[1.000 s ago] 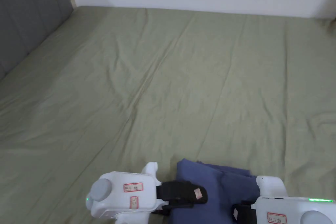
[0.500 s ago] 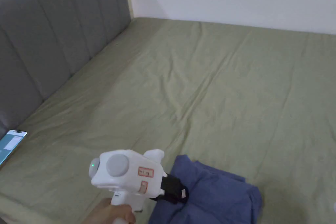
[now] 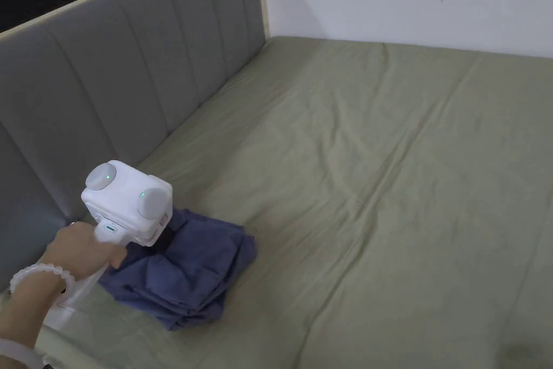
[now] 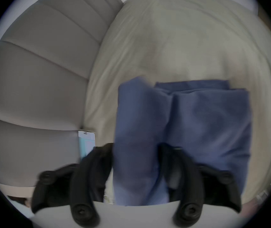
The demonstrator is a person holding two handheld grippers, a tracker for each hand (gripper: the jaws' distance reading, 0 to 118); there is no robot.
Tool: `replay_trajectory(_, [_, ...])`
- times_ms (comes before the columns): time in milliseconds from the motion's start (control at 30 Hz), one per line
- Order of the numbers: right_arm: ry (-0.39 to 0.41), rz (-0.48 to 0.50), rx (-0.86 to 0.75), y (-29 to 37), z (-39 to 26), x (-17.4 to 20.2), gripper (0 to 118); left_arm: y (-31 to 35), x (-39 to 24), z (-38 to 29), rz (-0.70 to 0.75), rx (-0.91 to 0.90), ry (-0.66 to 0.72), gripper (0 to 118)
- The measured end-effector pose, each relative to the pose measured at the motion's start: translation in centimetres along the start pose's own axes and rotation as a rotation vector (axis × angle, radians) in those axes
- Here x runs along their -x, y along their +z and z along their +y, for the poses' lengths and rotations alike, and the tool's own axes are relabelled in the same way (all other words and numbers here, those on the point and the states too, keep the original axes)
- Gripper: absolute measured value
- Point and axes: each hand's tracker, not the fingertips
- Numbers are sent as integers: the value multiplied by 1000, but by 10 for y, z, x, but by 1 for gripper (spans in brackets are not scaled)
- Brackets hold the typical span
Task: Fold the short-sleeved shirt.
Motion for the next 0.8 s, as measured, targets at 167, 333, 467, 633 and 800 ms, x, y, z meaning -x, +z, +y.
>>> replay_trajectory(167, [6, 10, 13, -5, -1, -3, 1, 26, 12, -18, 69, -82, 121, 89])
replay_trajectory(333, [14, 17, 4, 0, -8, -7, 1, 89, -10, -43, -290, -174, 308, 0])
replay_trajectory(467, [-3, 40, -29, 13, -16, -14, 1, 108, -41, -37, -406, -239, 232, 0])
replay_trajectory(633, [20, 11, -109, 36, -28, -25, 1, 188, -127, -58, -442, -372, 220, 0])
replay_trajectory(800, [62, -102, -295, 70, -39, -17, 1, 252, -195, -82, -475, -522, 199, 0])
